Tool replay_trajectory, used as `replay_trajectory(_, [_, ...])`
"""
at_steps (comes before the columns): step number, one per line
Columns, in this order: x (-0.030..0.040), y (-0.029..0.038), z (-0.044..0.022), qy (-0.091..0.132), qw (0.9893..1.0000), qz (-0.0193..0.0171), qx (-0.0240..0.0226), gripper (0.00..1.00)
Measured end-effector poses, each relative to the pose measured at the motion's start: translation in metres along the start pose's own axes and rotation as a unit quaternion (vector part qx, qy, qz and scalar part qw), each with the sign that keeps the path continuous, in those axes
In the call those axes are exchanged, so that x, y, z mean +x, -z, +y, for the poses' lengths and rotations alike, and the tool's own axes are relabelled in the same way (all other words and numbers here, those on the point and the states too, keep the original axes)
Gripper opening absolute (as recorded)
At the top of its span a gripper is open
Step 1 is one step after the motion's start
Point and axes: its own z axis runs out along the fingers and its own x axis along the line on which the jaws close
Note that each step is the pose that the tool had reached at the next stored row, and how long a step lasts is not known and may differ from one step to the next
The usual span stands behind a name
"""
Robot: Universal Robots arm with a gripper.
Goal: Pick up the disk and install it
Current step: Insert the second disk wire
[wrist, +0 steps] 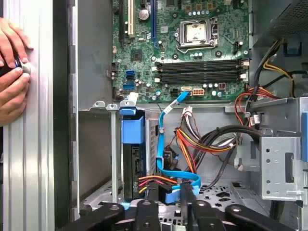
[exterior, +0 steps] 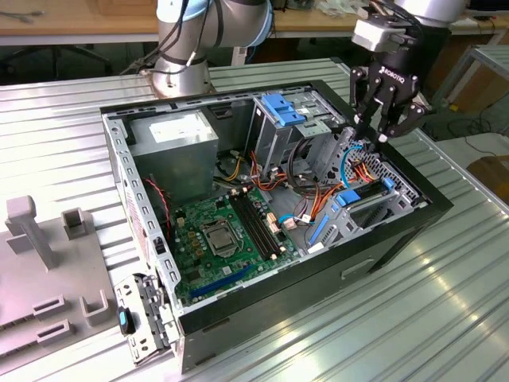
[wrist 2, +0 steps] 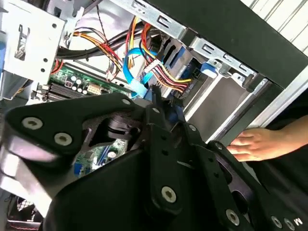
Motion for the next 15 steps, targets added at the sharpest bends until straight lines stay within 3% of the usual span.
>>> replay_trajectory(1, [0.0013,-0.0041,-0.0001,0.0,0.9999,0.0173,0.0,0.22])
replay_trajectory(2, [0.005,-0.0119,-0.0002,-0.001,0.9997,0.025,0.0,0.22])
replay_trajectory(5, [0.0047,-0.015,-0.0003,-0.001,0.9995,0.03,0.0001,0.22])
replay_trajectory(7, [0.0046,-0.016,-0.0003,-0.001,0.9995,0.0308,0.0001,0.23])
replay_trajectory(8, [0.0044,-0.0168,-0.0003,-0.001,0.9994,0.0352,0.0001,0.35])
replay_trajectory(10, [0.0043,-0.0175,-0.0003,-0.001,0.999,0.0454,0.0002,0.35])
replay_trajectory(11, [0.0041,-0.0183,-0.0003,-0.001,0.9982,0.0595,0.0002,0.35])
replay_trajectory(13, [0.004,-0.0187,-0.0004,-0.001,0.9976,0.069,0.0003,0.34])
replay_trajectory(15, [0.0039,-0.0199,-0.0004,-0.002,0.997,0.0768,0.0003,0.2])
